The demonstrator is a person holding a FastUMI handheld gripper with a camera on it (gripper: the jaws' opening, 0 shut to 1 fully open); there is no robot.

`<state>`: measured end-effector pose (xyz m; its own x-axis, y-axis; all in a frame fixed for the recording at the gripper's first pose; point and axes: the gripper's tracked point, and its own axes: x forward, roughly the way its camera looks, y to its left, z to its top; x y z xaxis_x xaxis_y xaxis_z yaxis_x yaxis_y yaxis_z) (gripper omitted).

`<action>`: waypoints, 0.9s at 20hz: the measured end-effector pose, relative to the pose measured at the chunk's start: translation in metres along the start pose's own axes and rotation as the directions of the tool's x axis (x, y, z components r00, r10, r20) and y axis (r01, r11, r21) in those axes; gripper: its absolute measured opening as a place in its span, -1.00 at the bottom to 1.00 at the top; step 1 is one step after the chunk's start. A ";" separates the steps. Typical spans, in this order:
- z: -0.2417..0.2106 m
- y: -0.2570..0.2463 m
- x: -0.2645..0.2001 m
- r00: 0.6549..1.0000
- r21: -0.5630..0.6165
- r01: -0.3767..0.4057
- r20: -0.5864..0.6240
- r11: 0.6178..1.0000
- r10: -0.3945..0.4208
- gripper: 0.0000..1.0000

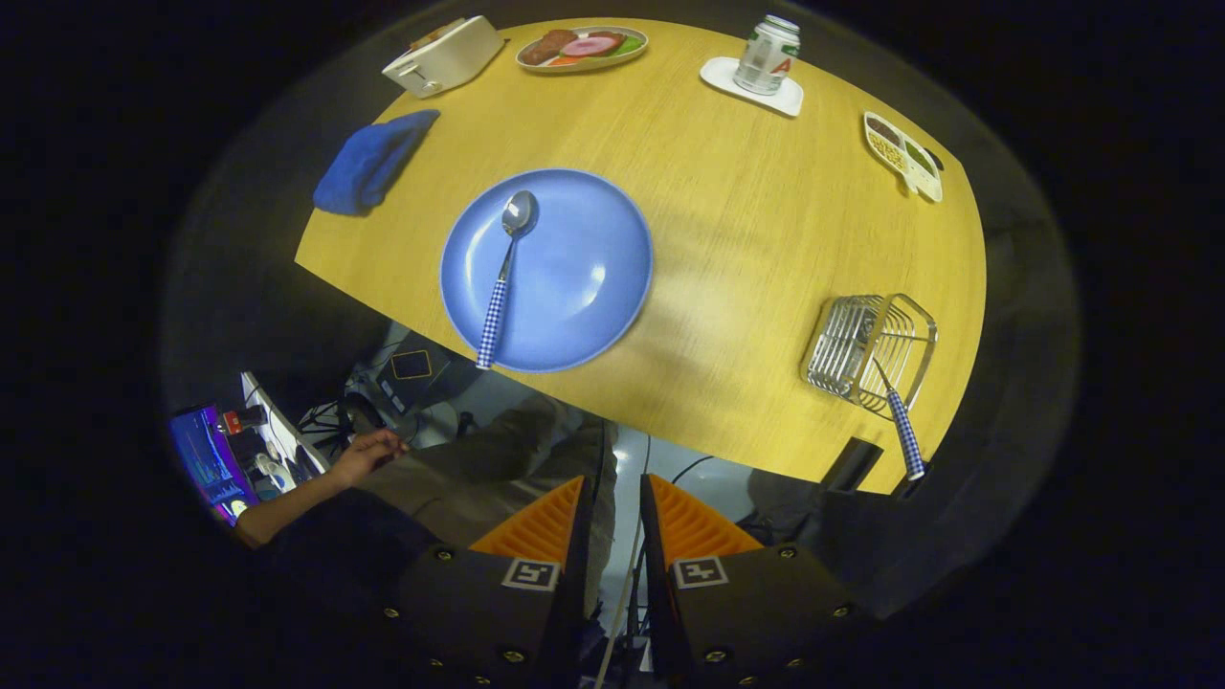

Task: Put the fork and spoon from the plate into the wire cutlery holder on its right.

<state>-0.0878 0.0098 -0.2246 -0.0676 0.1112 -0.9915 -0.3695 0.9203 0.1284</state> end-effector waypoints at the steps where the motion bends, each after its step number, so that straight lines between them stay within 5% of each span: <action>1: 0.003 0.012 0.004 1.000 -0.004 -0.013 0.005 1.000 0.013 -0.42; 18: 0.079 0.090 0.066 0.994 0.029 -0.093 0.066 0.995 0.091 -0.42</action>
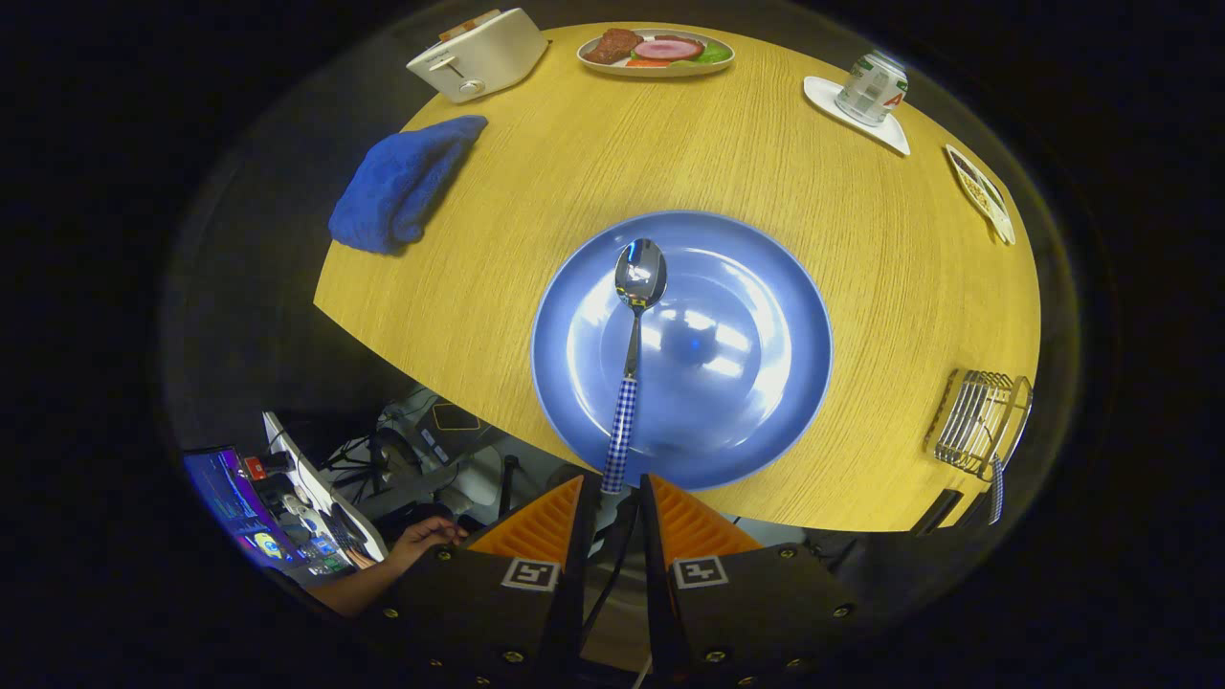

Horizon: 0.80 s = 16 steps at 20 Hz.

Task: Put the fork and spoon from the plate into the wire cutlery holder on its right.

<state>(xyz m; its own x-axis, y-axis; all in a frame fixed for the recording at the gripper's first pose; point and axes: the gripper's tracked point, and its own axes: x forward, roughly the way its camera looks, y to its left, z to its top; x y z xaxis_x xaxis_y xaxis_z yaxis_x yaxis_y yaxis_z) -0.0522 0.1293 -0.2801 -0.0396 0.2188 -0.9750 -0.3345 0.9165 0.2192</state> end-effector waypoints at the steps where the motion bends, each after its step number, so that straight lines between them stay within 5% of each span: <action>1: 0.002 -0.001 0.003 1.000 -0.002 0.010 -0.001 1.000 -0.010 -0.42; 16: 0.008 -0.001 0.047 0.998 0.009 0.044 -0.044 0.999 -0.044 -0.42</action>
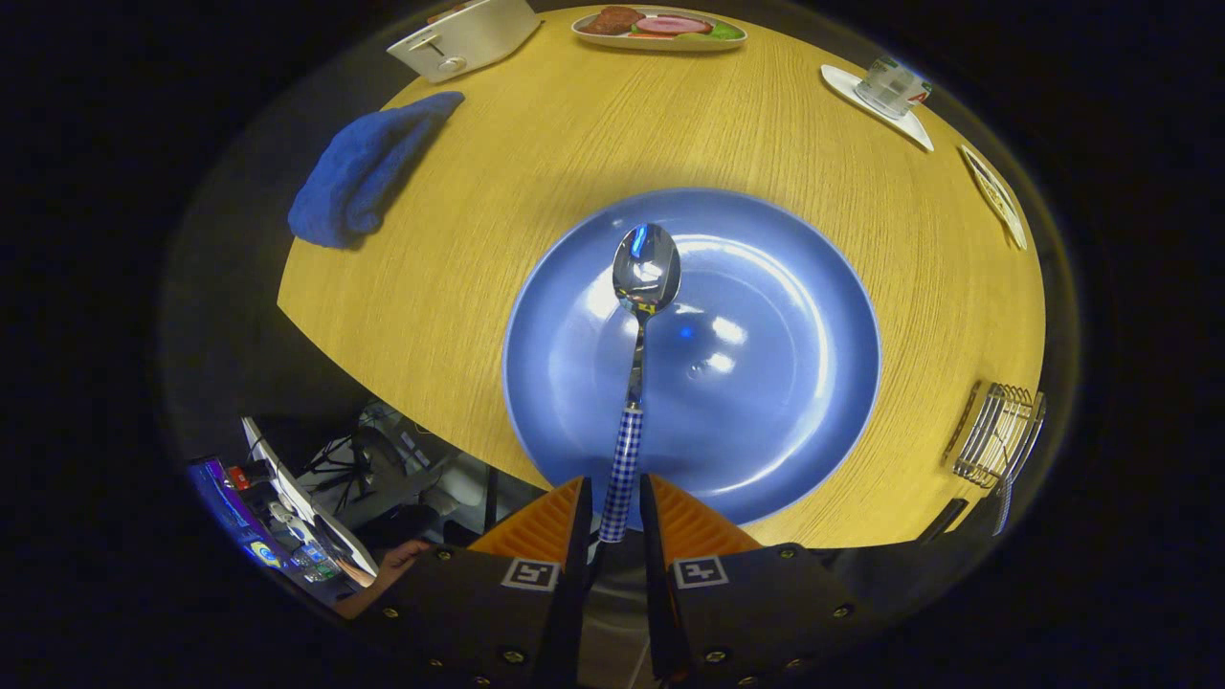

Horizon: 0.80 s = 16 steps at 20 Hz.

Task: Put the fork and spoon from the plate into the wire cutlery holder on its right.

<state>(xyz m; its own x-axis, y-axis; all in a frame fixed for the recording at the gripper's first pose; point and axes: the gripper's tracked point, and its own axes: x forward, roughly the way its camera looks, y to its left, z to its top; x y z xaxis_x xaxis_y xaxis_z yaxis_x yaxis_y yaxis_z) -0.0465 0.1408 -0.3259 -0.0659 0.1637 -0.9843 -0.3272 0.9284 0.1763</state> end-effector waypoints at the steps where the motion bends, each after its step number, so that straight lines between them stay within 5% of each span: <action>1: 0.001 -0.001 0.003 1.000 0.004 0.001 -0.004 1.000 -0.001 -0.42; 10: 0.003 -0.009 0.016 0.999 0.026 0.000 -0.036 1.000 0.001 -0.42; 11: 0.002 -0.009 0.016 0.999 0.014 -0.003 -0.050 1.000 0.004 -0.74; 14: 0.000 -0.021 0.017 0.999 -0.034 0.016 -0.051 0.999 -0.018 -0.74; 15: -0.001 -0.027 0.014 0.997 -0.065 0.036 -0.065 0.997 -0.040 -0.96; 16: -0.001 -0.031 0.011 0.997 -0.079 0.037 -0.071 0.996 -0.043 -0.97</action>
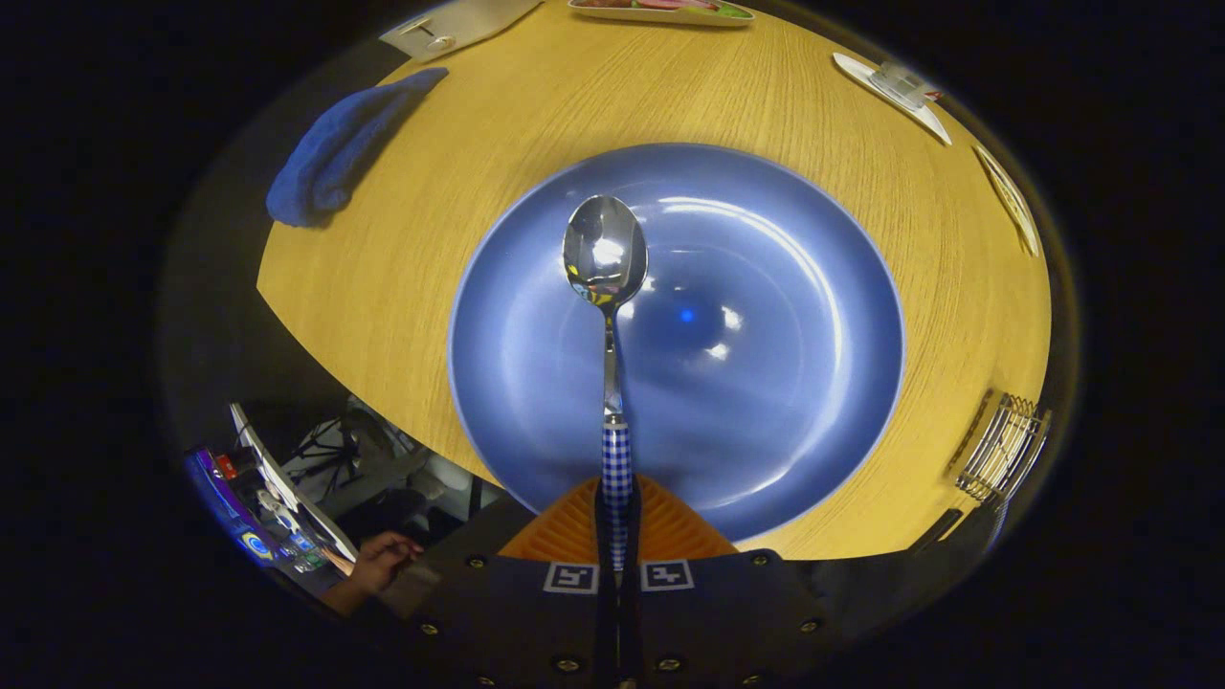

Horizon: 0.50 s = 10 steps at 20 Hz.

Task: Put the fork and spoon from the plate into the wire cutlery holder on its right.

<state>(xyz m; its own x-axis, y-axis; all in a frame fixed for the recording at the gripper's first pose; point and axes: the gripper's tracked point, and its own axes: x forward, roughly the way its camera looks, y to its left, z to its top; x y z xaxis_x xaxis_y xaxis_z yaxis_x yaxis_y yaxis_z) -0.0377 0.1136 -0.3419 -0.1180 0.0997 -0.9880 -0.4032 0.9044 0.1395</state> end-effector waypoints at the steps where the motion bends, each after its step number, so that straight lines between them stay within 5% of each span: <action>1: -0.001 0.000 -0.003 1.000 -0.010 -0.009 -0.007 1.000 0.009 -0.96; 10: -0.019 -0.035 -0.042 0.997 -0.069 0.004 -0.079 0.998 -0.010 -0.97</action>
<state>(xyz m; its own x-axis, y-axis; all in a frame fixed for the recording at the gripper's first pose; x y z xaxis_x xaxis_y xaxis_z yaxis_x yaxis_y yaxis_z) -0.0353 0.0696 -0.3039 -0.1855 0.0578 -0.9809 -0.4656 0.8739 0.1395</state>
